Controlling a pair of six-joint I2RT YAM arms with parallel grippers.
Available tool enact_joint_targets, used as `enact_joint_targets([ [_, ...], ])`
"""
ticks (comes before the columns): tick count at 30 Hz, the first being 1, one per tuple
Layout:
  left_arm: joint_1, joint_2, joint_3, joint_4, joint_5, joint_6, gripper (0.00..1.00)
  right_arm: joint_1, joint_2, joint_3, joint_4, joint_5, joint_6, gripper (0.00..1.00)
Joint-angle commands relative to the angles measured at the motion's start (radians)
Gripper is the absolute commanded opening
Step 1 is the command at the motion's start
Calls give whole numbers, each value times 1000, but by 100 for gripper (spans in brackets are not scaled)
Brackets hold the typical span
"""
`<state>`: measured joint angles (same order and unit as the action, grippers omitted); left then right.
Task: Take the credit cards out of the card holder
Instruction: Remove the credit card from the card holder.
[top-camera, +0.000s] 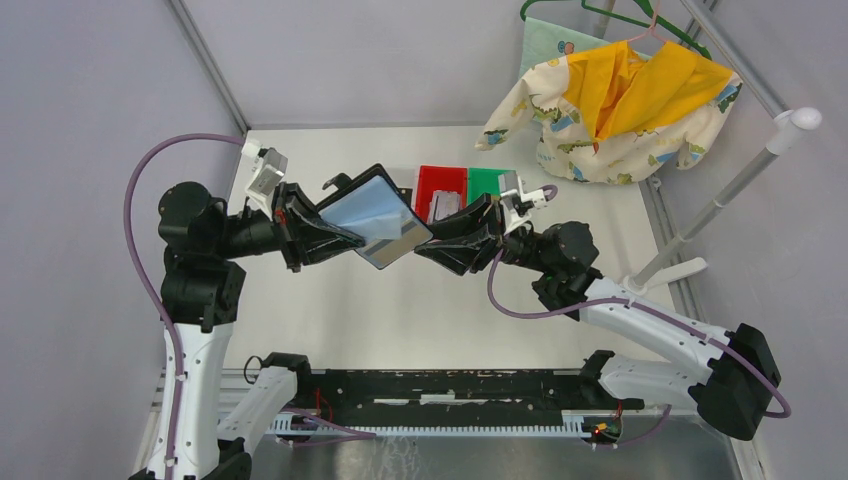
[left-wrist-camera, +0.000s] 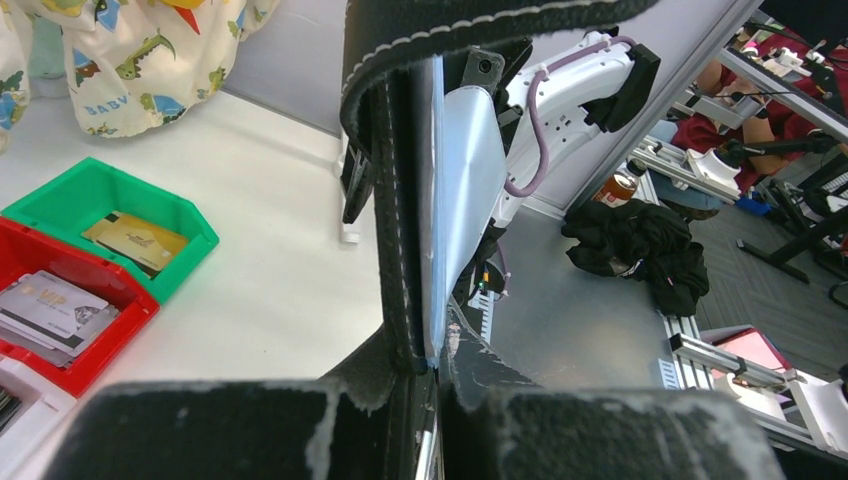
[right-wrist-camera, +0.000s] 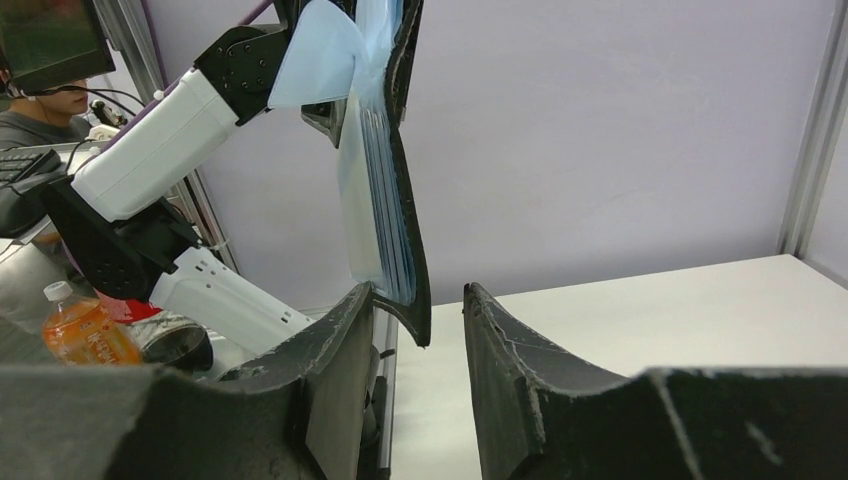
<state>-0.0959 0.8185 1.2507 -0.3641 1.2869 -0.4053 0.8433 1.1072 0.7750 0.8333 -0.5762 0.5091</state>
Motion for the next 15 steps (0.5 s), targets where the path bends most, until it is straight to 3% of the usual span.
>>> enact_joint_targets([
  [1, -1, -2, 45, 39, 31, -50, 2, -3, -17, 7, 75, 17, 2, 44],
  [15, -2, 3, 53, 35, 38, -45, 2, -7, 30, 69, 99, 46, 34, 40],
])
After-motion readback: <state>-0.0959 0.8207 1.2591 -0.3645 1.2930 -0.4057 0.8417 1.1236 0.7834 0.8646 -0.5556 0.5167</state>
